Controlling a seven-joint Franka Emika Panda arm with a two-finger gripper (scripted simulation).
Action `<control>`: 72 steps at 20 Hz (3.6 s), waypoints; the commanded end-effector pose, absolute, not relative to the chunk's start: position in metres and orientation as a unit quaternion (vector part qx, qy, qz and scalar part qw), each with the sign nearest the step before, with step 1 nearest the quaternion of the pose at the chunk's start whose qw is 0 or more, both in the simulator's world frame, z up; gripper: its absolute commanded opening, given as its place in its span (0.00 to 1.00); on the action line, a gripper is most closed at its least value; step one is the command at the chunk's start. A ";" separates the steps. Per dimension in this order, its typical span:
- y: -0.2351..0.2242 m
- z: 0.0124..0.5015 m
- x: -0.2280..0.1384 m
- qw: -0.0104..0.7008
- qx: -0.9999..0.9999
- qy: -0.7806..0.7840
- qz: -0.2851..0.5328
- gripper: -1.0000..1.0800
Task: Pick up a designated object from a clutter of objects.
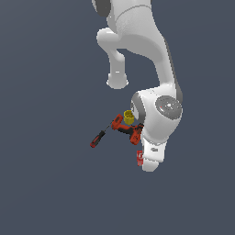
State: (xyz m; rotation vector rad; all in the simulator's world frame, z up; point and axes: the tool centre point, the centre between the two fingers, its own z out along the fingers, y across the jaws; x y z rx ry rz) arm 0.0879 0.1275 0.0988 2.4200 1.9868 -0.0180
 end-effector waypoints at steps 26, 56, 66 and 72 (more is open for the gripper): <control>0.142 0.026 0.091 0.000 0.709 0.706 0.000 0.96; 0.153 0.068 0.090 0.001 0.708 0.706 0.000 0.00; 0.177 0.176 0.084 0.001 0.708 0.707 0.000 0.00; 0.193 0.248 0.080 0.000 0.707 0.707 0.000 0.00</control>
